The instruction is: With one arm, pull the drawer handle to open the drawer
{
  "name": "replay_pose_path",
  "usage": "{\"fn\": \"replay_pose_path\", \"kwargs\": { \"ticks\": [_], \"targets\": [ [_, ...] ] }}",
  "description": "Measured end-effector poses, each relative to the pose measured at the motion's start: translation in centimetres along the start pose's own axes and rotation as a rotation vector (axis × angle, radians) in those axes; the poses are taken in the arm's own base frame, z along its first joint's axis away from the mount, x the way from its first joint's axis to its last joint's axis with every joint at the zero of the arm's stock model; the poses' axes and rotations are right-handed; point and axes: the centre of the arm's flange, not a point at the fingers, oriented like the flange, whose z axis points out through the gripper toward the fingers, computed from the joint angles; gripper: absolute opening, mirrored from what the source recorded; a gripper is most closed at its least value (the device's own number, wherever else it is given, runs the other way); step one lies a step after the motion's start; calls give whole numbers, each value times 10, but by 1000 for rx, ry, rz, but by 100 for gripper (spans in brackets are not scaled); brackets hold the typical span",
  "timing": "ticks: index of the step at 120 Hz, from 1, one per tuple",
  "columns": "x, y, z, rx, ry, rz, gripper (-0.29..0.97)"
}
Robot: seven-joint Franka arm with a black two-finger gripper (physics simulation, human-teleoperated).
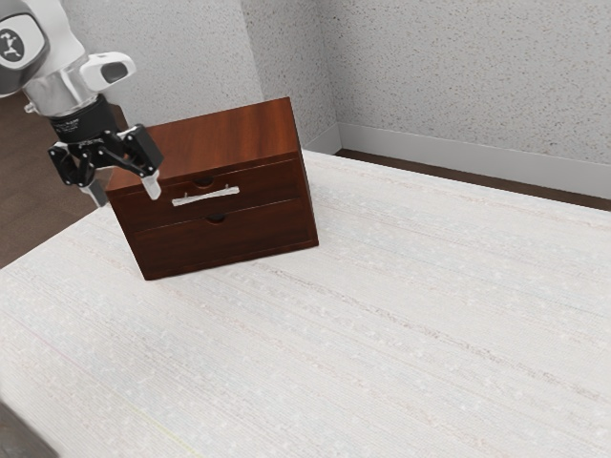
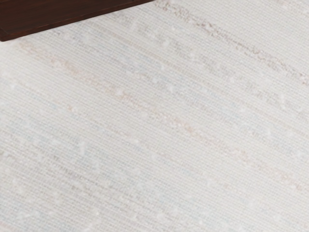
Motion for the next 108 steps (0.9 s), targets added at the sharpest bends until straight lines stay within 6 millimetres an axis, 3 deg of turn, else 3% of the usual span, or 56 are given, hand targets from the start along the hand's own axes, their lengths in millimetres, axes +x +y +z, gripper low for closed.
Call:
{"fn": "replay_pose_path", "kwargs": {
  "ticks": [22,37,43,49,60,71,84,96,108],
  "targets": [
    [-1,4,-7,-2,15,10,68],
    [-35,23,-117,15,234,152,68],
    [-56,38,-145,23,286,267,68],
    [-74,75,-156,17,302,422,68],
    [-82,140,-137,-13,261,708,68],
    [-84,164,-122,5,231,897,68],
    [-68,163,-92,68,200,1043,68],
    [-36,147,-65,137,194,1143,68],
    [-13,123,-24,187,167,1216,68]
  ]
}}
